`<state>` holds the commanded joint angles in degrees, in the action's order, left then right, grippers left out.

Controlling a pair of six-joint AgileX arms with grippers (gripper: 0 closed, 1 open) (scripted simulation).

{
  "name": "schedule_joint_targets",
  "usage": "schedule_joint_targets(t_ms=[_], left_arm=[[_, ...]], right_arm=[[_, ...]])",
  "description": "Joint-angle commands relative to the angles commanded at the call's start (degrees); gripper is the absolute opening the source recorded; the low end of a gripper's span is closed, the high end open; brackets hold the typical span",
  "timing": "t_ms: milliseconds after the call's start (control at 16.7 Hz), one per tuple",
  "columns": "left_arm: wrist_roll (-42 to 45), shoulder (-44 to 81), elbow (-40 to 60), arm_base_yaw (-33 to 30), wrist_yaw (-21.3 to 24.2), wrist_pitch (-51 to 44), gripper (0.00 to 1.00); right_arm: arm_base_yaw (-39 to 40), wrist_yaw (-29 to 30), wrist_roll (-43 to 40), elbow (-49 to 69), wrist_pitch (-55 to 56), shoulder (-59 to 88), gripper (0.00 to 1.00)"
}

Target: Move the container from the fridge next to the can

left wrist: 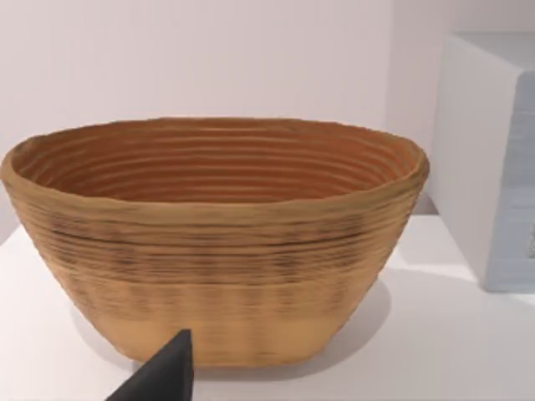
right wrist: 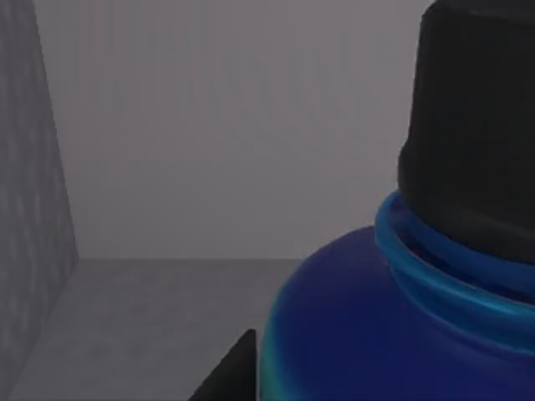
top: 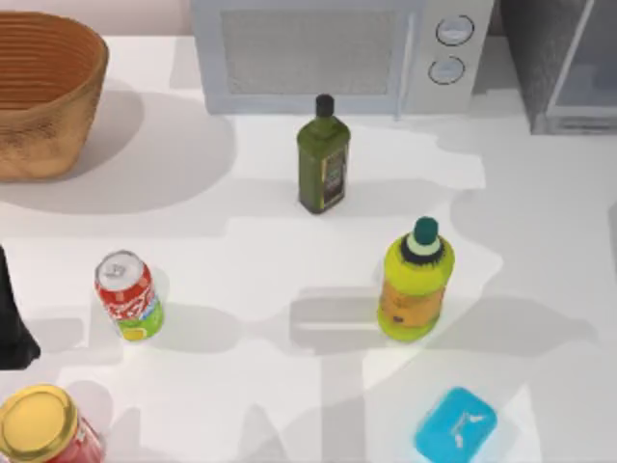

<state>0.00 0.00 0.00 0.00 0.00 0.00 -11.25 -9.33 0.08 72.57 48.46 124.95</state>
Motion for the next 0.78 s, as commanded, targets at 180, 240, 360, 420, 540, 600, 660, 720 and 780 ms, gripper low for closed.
schedule_joint_targets(t_ms=[180, 240, 360, 420, 540, 600, 660, 720, 780], left_arm=[[0.0, 0.0, 0.0, 0.0, 0.0, 0.0, 1.00], [0.0, 0.0, 0.0, 0.0, 0.0, 0.0, 1.00], [0.0, 0.0, 0.0, 0.0, 0.0, 0.0, 1.00], [0.0, 0.0, 0.0, 0.0, 0.0, 0.0, 1.00], [0.0, 0.0, 0.0, 0.0, 0.0, 0.0, 1.00], [0.0, 0.0, 0.0, 0.0, 0.0, 0.0, 1.00], [0.0, 0.0, 0.0, 0.0, 0.0, 0.0, 1.00], [0.0, 0.0, 0.0, 0.0, 0.0, 0.0, 1.00], [0.0, 0.0, 0.0, 0.0, 0.0, 0.0, 1.00]], right_arm=[[0.0, 0.0, 0.0, 0.6, -2.2, -1.9, 0.00], [0.0, 0.0, 0.0, 0.6, -2.2, -1.9, 0.00], [0.0, 0.0, 0.1, 0.4, -2.1, -1.7, 0.00], [0.0, -0.1, 0.1, 0.3, -2.0, -1.8, 0.00], [-0.4, -0.3, 0.1, -1.7, -1.0, -3.7, 0.00], [-0.7, -0.6, 0.1, -3.5, -0.2, -5.2, 0.00], [-1.0, -0.9, 0.0, -6.0, 0.7, -7.0, 0.00], [-1.3, -1.4, 0.0, -9.0, 1.7, -8.9, 0.00], [-1.7, -1.8, 0.0, -12.7, 2.8, -11.0, 0.00]])
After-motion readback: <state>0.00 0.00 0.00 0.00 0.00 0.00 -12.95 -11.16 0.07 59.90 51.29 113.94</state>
